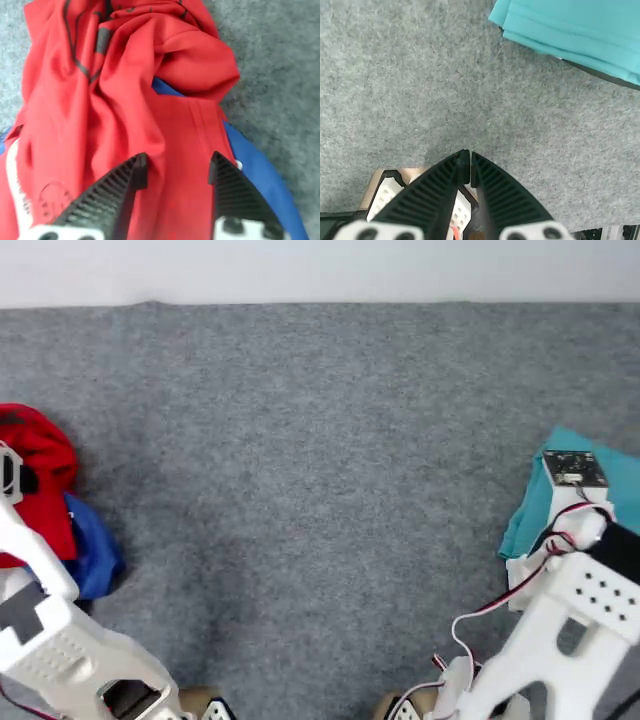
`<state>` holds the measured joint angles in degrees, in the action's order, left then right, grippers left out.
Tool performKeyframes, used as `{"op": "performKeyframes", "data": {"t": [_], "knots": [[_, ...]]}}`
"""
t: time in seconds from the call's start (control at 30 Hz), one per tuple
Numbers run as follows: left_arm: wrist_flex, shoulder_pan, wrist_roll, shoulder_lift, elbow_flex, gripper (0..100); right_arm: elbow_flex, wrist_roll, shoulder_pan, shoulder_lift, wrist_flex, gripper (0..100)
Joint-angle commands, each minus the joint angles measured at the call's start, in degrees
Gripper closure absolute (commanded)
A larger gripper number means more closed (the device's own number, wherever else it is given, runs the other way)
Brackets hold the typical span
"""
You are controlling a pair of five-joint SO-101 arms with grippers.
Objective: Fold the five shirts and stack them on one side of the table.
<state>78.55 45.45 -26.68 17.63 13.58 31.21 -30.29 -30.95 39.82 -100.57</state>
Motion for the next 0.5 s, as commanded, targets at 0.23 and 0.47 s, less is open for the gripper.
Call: {"op": "performKeyframes", "data": {"t": [0.23,0.47], "knots": [[-6.33,3.34,0.09,1.32,2.77,87,-0.44,0.62,0.31,2.24,-2.33,98.8],[-6.33,3.08,0.00,4.66,2.86,96,-0.44,5.19,0.66,2.15,-2.33,98.8]]}}
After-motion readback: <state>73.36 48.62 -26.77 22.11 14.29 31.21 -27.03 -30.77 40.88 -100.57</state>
